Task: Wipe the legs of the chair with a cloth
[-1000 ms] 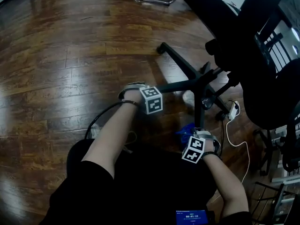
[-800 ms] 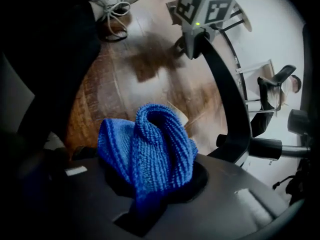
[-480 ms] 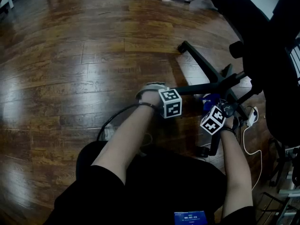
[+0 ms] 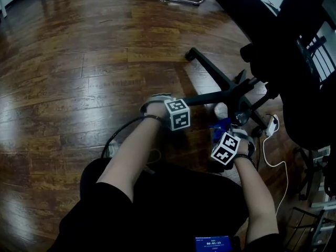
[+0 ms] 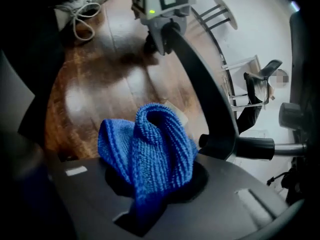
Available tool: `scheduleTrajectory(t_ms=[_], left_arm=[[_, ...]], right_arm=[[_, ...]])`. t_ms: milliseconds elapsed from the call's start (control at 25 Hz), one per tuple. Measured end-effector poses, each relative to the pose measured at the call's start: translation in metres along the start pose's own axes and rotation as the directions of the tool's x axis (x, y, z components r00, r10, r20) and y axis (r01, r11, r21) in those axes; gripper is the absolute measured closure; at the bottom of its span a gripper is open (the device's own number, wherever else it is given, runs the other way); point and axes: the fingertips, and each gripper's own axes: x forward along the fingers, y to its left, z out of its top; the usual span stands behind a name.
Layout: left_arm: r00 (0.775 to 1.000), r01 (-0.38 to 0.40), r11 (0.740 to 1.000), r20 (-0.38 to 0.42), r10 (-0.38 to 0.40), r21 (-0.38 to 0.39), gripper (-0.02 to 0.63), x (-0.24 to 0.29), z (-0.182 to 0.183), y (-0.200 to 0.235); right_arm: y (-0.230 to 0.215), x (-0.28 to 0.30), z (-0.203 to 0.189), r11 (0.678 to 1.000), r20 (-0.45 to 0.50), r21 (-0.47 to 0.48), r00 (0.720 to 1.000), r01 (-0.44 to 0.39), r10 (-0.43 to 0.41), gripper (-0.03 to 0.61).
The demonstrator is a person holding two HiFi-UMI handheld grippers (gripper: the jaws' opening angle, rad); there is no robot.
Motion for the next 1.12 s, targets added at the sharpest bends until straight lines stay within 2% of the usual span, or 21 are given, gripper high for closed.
scheduleTrajectory(t_ms=[80,200,320,440,600,720,840,1000,1120], left_arm=[[1.0,0.003,1.0,-0.005,-0.003,-0.004,0.555,0.0,-0.001,0.0],[1.0,0.007,1.0,-0.01,-0.007,-0.008,0.555,0.001,0.0,0.0],[1.0,0.014,1.0,-0.012,-0.014,-0.011,0.555,0.0,0.001,-0.002],[1.0,0.012,1.0,-0.01,-0.012,-0.01,0.555,0.0,0.003,-0.001],[1.0,0.006,1.0,-0.01,-0.006,-0.007,0.555,0.0,0.004,-0.001],[1.0,-0.002,1.0,-0.006,0.002,-0.001,0.555,-0.001,0.006,-0.001],[1.0,-0.007,1.0,-0.009,0.007,-0.002,0.555,-0.001,0.005,-0.001],[1.0,-0.007,1.0,-0.006,0.007,-0.002,0.557,-0.001,0.005,-0.001],[1.0,-0.005,1.0,-0.008,0.005,-0.004,0.557,-0.001,0.003,0.0]], right_arm=[[0.036,-0.01,-0.008,0.997,-0.011,-0.045,0.998,-0.062,0.062,0.496],[0.085,-0.022,-0.022,0.976,-0.068,-0.157,0.988,-0.151,0.142,0.497],[0.096,-0.026,-0.028,0.973,-0.061,-0.143,0.983,-0.179,0.172,0.497],[0.069,-0.019,-0.023,0.988,-0.024,-0.079,0.991,-0.131,0.13,0.497],[-0.001,0.005,-0.009,1.0,0.02,-0.028,1.0,0.01,-0.01,0.497],[-0.058,0.02,0.001,0.993,0.026,0.047,0.994,0.105,-0.106,0.495],[-0.097,0.029,0.01,0.98,0.022,0.128,0.987,0.153,-0.157,0.495],[-0.095,0.026,0.013,0.978,0.025,0.117,0.984,0.173,-0.177,0.495],[-0.067,0.018,0.008,0.986,0.021,0.106,0.991,0.126,-0.129,0.495]])
